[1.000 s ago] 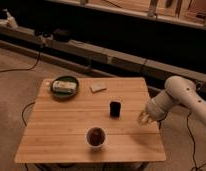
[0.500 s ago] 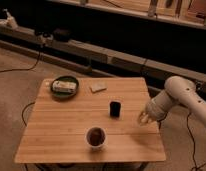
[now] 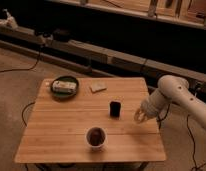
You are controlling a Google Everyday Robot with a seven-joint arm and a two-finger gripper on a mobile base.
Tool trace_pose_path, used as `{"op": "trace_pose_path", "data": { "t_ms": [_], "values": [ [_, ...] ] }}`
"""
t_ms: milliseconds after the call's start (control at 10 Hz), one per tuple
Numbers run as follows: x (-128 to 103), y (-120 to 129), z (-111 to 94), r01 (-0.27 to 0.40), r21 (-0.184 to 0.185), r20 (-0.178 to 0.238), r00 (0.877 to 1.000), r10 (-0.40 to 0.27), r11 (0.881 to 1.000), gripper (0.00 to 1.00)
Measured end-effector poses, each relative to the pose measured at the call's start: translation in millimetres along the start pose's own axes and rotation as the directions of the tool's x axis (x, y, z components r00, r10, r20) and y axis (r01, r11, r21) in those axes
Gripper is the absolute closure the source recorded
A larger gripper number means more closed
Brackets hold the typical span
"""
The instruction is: Knock the eraser over
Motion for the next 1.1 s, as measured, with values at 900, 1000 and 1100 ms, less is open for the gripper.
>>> {"op": "trace_pose_path", "data": {
  "t_ms": [900,1000,1100],
  "values": [
    [-14,-17,29,-0.069,-0.005,0.011,0.998,0.070,0.998,1.00],
    [-14,-17,30,-0.070,-0.006,0.013,0.997,0.070,0.998,1.00],
    [-13,-18,32,-0.072,-0.007,0.017,0.997,0.072,0.997,1.00]
  ]
}}
